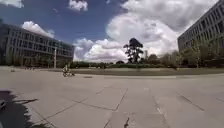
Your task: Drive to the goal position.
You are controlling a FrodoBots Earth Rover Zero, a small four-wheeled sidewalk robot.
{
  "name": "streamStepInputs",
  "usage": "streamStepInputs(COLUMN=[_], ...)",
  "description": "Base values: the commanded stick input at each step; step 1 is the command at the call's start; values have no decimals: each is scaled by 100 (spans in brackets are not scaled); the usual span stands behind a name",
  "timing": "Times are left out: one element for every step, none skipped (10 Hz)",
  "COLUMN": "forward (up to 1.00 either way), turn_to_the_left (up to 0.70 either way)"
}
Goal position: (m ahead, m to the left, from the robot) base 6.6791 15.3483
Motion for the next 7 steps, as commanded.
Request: streamStepInputs(forward=[0, 0, 0, 0, 9, 28, 46], turn_to_the_left=[0, 0, 0, 0, 0, 0, 0])
